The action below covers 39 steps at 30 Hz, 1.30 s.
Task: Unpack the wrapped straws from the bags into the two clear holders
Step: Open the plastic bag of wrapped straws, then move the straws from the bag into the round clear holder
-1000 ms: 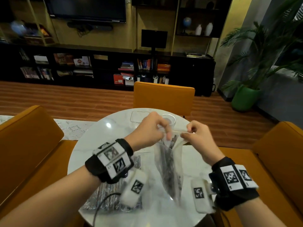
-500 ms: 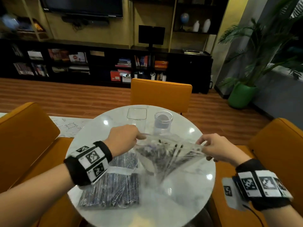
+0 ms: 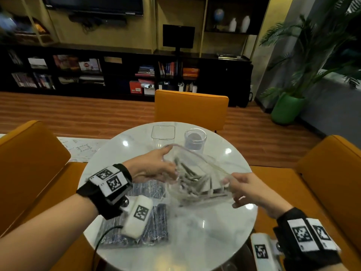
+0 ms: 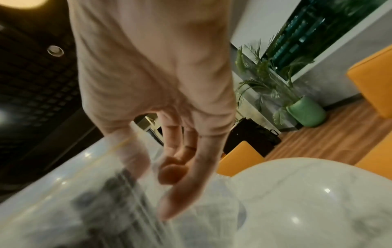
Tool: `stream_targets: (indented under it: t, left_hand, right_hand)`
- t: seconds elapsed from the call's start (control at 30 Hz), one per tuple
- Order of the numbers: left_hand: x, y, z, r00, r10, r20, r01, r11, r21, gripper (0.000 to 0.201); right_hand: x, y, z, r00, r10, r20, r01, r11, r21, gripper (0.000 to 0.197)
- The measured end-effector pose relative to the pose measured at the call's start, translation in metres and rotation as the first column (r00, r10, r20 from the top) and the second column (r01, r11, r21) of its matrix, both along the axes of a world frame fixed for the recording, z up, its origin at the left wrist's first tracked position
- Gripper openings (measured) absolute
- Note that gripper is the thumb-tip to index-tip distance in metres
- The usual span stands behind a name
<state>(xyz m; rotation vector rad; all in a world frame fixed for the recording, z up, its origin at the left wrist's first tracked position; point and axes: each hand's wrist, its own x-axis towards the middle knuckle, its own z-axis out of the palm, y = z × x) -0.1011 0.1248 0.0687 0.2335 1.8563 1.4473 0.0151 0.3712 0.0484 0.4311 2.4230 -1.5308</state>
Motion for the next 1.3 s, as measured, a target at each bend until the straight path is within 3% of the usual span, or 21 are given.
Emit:
stream_targets:
  t: [0.07,0.1,0.17,0.2,0.23,0.27,0.3,0.37,0.43,0.5,0.6,0.67,0.8,0.9,1.0,1.13,1.2,1.3]
  left_hand:
    - [-0.005,0.001,-0.001,0.998,0.045,0.046,-0.049,0.996,0.079,0.096]
    - [-0.007,0.001,-0.004,0.997,0.069,-0.035,-0.068,0.997,0.031,0.085]
    - [-0.007,-0.003,-0.013,0.936,0.034,-0.351,-0.120,0.966,-0.227,0.058]
    - [-0.007,-0.004,-0.020,0.886,-0.058,-0.460,-0.131,0.921,-0.368,0.056]
    - [-0.006,-0.005,-0.028,0.860,-0.145,-0.489,-0.113,0.881,-0.460,0.061]
    - [-0.005,-0.005,-0.035,0.880,-0.182,-0.438,-0.062,0.871,-0.487,0.071]
    - [-0.002,-0.004,-0.039,0.935,-0.153,-0.319,0.005,0.907,-0.421,0.083]
    - [0.005,-0.001,-0.042,0.995,-0.084,-0.061,0.075,0.987,-0.144,0.107]
    - [0.006,0.003,-0.042,0.999,-0.035,-0.019,0.036,0.999,0.031,0.118]
    - [0.007,0.006,-0.046,0.997,-0.010,-0.080,0.019,0.994,0.104,0.121]
    - [0.001,0.001,-0.055,0.991,0.047,-0.126,-0.034,0.993,0.109,0.116]
    - [0.003,0.001,-0.062,0.993,0.066,-0.099,-0.056,0.994,0.094,0.113]
    - [0.018,0.019,-0.082,0.999,-0.031,-0.023,0.033,0.995,0.094,0.128]
    - [0.015,0.025,-0.092,0.995,0.028,-0.092,-0.019,0.995,0.095,0.118]
    - [0.010,0.024,-0.095,0.993,0.000,-0.121,0.008,0.998,0.066,0.111]
    - [0.006,0.028,-0.096,0.953,-0.143,-0.269,0.097,0.979,-0.177,0.121]
    - [0.005,0.036,-0.096,0.952,-0.173,-0.252,0.147,0.982,-0.118,0.129]
    - [0.000,0.060,-0.095,0.959,-0.109,-0.261,0.141,0.984,0.107,0.127]
  right_hand:
    - [0.003,-0.001,-0.007,1.000,-0.019,0.021,0.020,0.999,-0.043,0.015]
    - [0.004,0.000,-0.011,0.998,-0.059,0.020,0.060,0.996,-0.060,0.015]
    - [0.003,0.002,-0.021,0.983,-0.185,0.018,0.186,0.979,-0.084,0.022]
    - [0.003,0.003,-0.026,0.971,-0.236,0.027,0.238,0.966,-0.099,0.022]
    - [0.003,0.002,-0.031,0.963,-0.266,0.043,0.270,0.955,-0.122,0.020]
    - [0.004,-0.002,-0.036,0.960,-0.268,0.076,0.277,0.948,-0.157,0.017]
    - [0.006,-0.008,-0.040,0.963,-0.241,0.124,0.262,0.942,-0.209,0.015]
    - [0.009,-0.021,-0.048,0.968,-0.137,0.209,0.204,0.916,-0.347,0.026]
    - [0.008,-0.027,-0.057,0.975,-0.141,0.169,0.203,0.876,-0.437,0.036]
    - [0.006,-0.026,-0.057,0.958,-0.279,0.073,0.280,0.843,-0.459,0.033]
    - [0.006,-0.018,-0.051,0.880,-0.474,0.023,0.403,0.720,-0.565,0.022]
    - [0.007,-0.019,-0.052,0.854,-0.517,0.061,0.450,0.674,-0.586,0.026]
    - [0.014,-0.031,-0.056,0.912,-0.403,0.077,0.376,0.746,-0.550,0.040]
    - [0.018,-0.024,-0.056,0.918,-0.397,0.002,0.347,0.801,-0.488,0.047]
    - [0.016,-0.008,-0.062,0.894,-0.446,-0.036,0.375,0.790,-0.485,0.044]
    - [0.001,0.003,-0.076,0.875,-0.484,-0.034,0.380,0.727,-0.572,0.038]
    - [-0.010,0.007,-0.080,0.868,-0.496,-0.005,0.393,0.694,-0.604,0.040]
    - [-0.030,0.020,-0.085,0.877,-0.480,0.001,0.379,0.691,-0.615,0.049]
